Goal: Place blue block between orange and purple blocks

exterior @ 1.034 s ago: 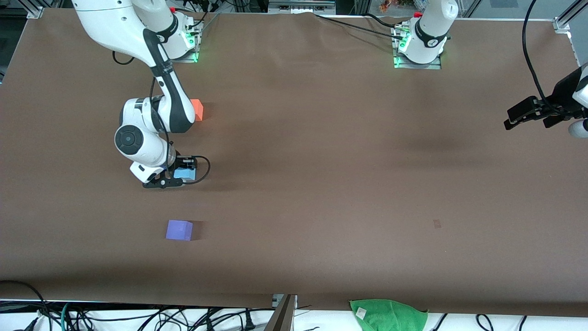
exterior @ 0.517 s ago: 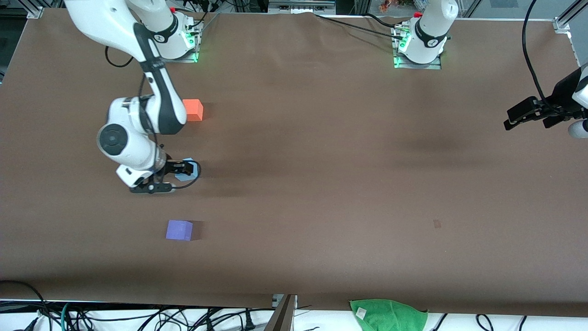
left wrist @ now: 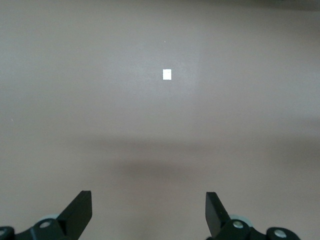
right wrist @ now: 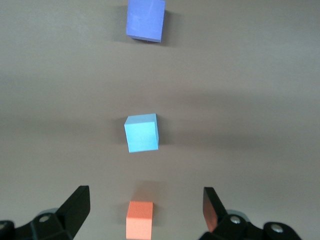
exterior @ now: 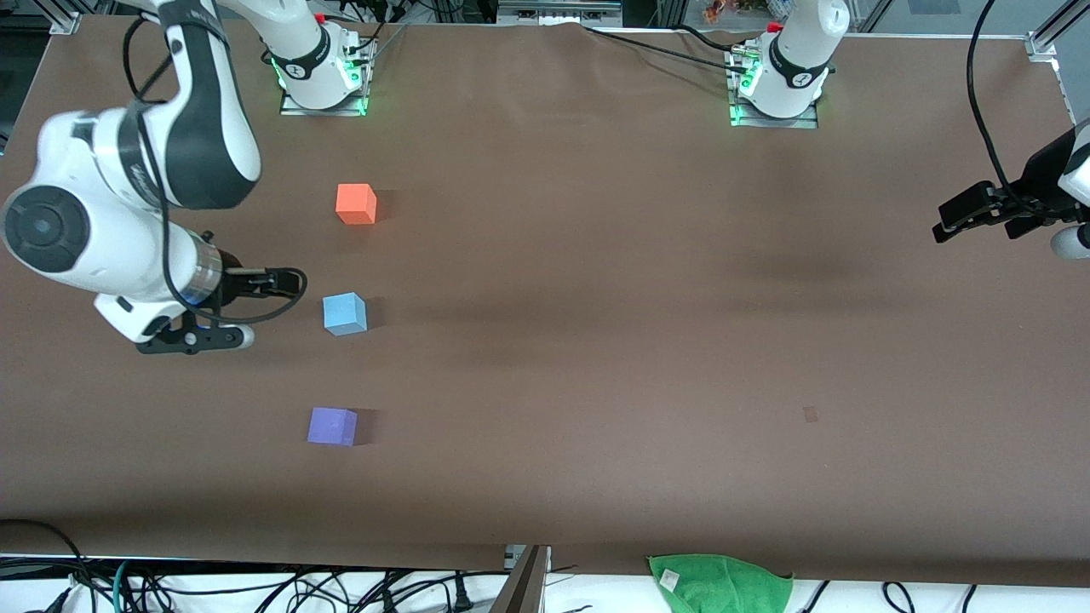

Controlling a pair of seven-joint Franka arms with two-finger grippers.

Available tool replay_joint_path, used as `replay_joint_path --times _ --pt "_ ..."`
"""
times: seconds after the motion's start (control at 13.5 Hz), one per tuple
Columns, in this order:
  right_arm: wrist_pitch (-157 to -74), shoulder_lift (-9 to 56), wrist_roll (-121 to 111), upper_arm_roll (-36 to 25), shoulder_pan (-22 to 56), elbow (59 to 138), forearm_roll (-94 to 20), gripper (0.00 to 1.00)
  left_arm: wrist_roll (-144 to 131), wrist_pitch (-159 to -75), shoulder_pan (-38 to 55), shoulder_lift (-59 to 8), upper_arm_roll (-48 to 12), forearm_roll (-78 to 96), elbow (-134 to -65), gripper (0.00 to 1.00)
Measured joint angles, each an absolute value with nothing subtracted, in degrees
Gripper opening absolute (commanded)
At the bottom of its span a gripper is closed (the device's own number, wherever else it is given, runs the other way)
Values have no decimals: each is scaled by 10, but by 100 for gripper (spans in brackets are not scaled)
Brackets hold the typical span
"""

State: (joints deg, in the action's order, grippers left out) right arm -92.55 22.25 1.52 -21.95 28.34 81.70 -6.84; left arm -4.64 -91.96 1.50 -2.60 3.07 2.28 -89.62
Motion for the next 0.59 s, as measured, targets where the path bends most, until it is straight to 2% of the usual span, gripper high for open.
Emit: replay_joint_path --times 0.22,0.44,0.59 --pt "-890 209 15 -238 283 782 -65 100 -46 -920 15 -26 31 23 -896 100" --pt "-847 169 15 -236 267 772 -65 100 -46 -920 15 -26 31 23 -896 100" --pt "-834 140 15 -177 206 779 -51 100 -46 -919 15 -26 31 23 -896 100"
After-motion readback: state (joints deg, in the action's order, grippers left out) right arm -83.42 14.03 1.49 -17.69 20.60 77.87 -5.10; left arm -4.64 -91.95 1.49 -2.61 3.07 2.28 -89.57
